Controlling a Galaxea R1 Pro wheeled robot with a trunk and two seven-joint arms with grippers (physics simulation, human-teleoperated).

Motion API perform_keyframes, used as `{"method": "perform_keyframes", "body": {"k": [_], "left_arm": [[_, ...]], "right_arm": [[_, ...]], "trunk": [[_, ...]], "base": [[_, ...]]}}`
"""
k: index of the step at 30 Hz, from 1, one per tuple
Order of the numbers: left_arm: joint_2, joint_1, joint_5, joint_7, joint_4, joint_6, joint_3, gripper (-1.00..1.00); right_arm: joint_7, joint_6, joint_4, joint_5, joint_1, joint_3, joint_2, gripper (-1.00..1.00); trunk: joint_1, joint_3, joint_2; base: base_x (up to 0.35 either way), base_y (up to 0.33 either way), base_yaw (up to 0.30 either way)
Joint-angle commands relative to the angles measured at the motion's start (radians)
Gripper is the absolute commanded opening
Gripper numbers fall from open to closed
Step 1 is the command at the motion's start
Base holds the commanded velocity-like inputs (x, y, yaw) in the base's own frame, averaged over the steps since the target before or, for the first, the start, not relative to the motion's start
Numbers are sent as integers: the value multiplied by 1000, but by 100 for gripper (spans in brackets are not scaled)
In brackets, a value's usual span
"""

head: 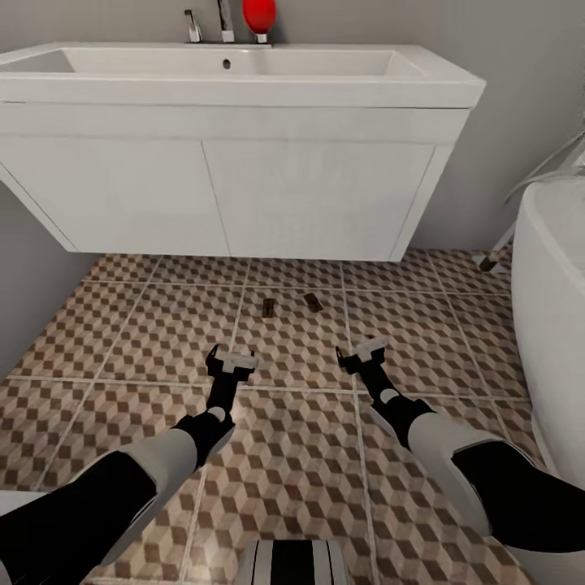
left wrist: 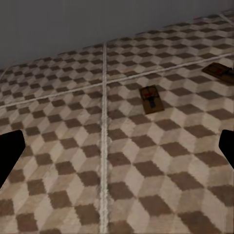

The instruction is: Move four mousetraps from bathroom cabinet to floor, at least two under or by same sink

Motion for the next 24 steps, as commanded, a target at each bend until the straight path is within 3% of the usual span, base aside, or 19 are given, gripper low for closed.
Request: {"method": "perform_keyframes", "body": {"k": [1, 6, 15, 24], "left_arm": [[0, 0, 7, 3, 10, -17, -9, 100], [0, 9, 7, 3, 58, -89, -9, 100], [3, 66, 8, 3, 76, -142, -8, 100], [9, 118, 9, 2, 80, -195, -7, 100]], "right_arm": [[-10, -2, 1, 11, 1, 3, -1, 100], [-11, -4, 1, 10, 24, 2, -7, 100], [-11, -18, 1, 3, 90, 1, -22, 100], [-10, -47, 1, -69, 159, 1, -55, 100]], "trunk": [[-1, 3, 0], [-3, 23, 1], [-7, 57, 3], [-11, 92, 5]], "base": [[0, 0, 0], [0, 0, 0], [0, 0, 0], [0, 0, 0]]}}
